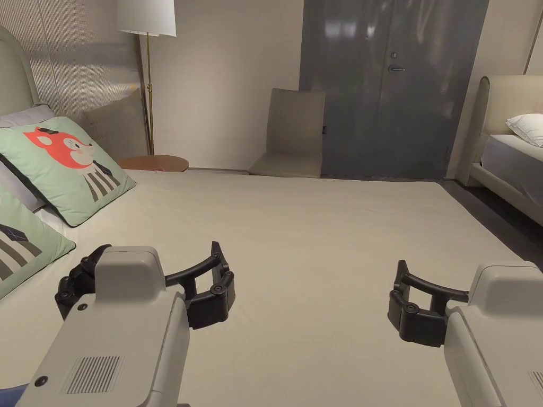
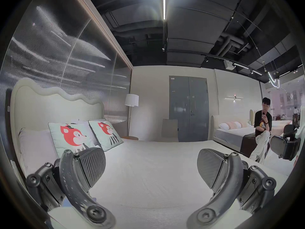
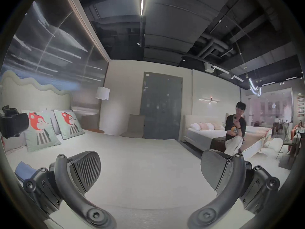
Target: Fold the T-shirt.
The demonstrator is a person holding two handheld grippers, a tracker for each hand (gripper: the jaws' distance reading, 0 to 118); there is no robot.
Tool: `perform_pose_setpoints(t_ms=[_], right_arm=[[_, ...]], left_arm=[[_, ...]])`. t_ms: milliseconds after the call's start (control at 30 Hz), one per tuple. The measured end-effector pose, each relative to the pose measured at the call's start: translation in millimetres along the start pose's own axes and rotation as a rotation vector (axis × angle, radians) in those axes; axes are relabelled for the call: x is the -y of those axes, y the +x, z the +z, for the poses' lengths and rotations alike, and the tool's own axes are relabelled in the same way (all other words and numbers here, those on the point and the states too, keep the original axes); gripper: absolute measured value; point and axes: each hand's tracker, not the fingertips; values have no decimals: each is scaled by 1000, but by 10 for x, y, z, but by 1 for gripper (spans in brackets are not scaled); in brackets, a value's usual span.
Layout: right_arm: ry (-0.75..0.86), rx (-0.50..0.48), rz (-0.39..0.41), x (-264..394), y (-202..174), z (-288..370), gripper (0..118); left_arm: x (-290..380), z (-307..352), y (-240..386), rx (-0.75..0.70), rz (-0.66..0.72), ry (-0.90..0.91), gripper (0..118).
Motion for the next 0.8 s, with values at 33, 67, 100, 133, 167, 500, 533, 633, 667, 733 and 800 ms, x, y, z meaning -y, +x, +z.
perform_pose_setpoints(t_ms=[33,67,100,133,167,500,533,633,667,733,800], right_arm=[[-10,-16,-5,-25,23,-1,118],[-24,-33,-28,-51,50,-2,118],[-30,-40,-49,-43,65,-5,118],[-34,-47,-78,-47,80,-3,118],[-35,-49,-84,-55,84,1,118],[-70,32,-43,-94,0,61,118],[-67,57,-17,-103,-21,71,118],[-67,44,-4,-111,-19,68,118],[-70,38,-7,-115,-14,63,118],[-72,32,-13,-118,-10,58,118],[-58,51,-11,-112,-14,61,118]], left_arm=[[-2,1,1,1,1,0,111],[-3,0,2,3,2,-1,111],[-4,0,3,4,2,-1,111],[-4,1,5,7,0,0,111],[-5,2,8,7,-2,0,111],[-21,22,22,15,-5,-1,111],[-24,22,22,16,-6,-1,111],[-36,23,24,15,-7,-2,111],[-40,26,25,14,-6,0,111],[-43,34,22,17,-5,2,111],[-43,37,19,18,-4,0,111]])
